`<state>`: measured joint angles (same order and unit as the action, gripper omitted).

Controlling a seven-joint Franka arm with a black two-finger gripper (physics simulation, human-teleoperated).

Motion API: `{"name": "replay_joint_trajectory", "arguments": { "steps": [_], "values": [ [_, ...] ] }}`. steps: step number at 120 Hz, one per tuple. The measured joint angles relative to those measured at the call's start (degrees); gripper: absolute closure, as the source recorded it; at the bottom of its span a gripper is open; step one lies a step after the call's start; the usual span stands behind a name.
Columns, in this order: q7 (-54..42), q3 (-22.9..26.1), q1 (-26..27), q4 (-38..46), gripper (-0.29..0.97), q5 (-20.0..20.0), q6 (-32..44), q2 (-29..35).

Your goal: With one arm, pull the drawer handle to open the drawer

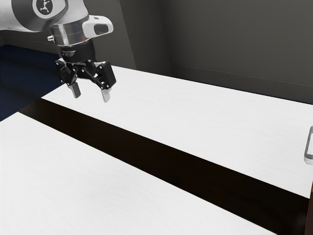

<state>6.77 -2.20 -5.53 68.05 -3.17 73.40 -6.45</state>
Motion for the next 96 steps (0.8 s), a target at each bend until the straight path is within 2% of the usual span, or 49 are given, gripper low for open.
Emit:
{"name": "replay_joint_trajectory", "arguments": {
  "steps": [19, 30, 39, 62, 96],
  "values": [
    [0.13, 0.00, 0.00, -0.25, 0.00, 0.14, -0.06, 0.06],
    [0.19, 0.45, -1.44, -10.03, 0.00, 1.65, -0.75, 4.64],
    [0.23, 1.89, -3.64, -12.98, 0.00, 2.35, -0.68, 6.89],
    [0.30, 2.79, -5.75, -13.60, 0.00, 3.01, 0.70, 7.58],
    [0.29, 2.38, -2.59, -12.76, 0.00, 3.21, 1.41, 5.73]
  ]
}}
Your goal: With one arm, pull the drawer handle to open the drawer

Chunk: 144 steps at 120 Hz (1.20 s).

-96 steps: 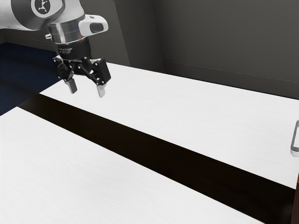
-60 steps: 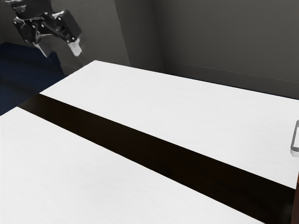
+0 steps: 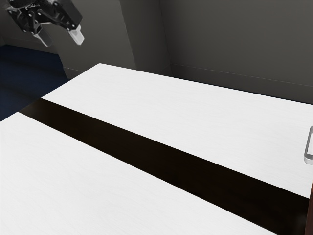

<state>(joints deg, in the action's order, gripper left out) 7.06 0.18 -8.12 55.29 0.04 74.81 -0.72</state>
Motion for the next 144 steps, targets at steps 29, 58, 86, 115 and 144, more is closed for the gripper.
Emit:
{"name": "replay_joint_trajectory", "arguments": {
  "steps": [29, 58, 86, 115, 144],
  "values": [
    [0.13, 0.56, 2.39, 35.93, 0.00, -1.25, 3.57, 22.02],
    [3.67, 0.00, 4.59, 63.52, 0.00, 2.47, 11.12, 41.06],
    [8.52, 6.54, 0.30, 55.09, 0.00, 18.35, 24.48, 24.00],
    [11.82, 14.32, 0.49, 50.65, 0.00, 23.98, 32.42, 14.92],
    [14.26, 19.50, 0.34, 48.30, 0.00, 29.70, 38.49, 9.13]
  ]
}}
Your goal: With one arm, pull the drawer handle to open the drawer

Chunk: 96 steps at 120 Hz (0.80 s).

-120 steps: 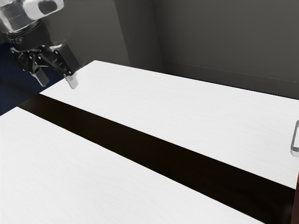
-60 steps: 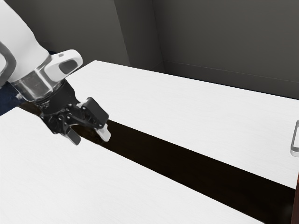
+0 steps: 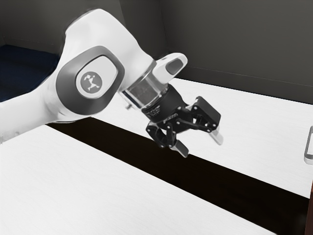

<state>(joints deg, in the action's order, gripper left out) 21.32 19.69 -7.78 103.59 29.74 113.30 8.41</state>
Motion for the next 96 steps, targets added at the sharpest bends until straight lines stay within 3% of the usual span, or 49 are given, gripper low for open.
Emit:
{"name": "replay_joint_trajectory", "arguments": {
  "steps": [21, 56, 71, 96],
  "values": [
    [1.27, 5.10, 0.45, -1.81, 0.00, 1.60, 3.87, -4.24],
    [2.57, 8.51, 1.31, -4.20, 0.00, 0.68, 8.76, -8.28],
    [2.87, 8.53, 3.49, -9.84, 0.00, -3.98, 9.20, -13.45],
    [2.92, 8.18, -0.22, -15.49, 0.00, -11.29, 8.26, -19.95]
  ]
}}
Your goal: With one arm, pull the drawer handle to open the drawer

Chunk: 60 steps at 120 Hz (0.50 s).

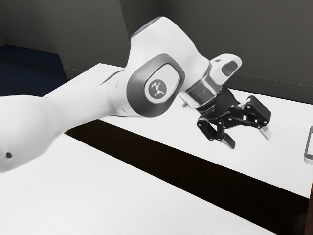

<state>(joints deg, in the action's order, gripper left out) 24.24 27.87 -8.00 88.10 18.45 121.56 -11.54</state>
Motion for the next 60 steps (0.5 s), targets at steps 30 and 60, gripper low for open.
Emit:
{"name": "replay_joint_trajectory", "arguments": {
  "steps": [30, 60],
  "values": [
    [-0.14, -0.01, 2.62, -5.23, 0.00, -2.49, -0.90, -4.73],
    [-0.09, -2.15, 6.83, -9.01, 0.00, -5.75, -0.84, -8.29]
  ]
}}
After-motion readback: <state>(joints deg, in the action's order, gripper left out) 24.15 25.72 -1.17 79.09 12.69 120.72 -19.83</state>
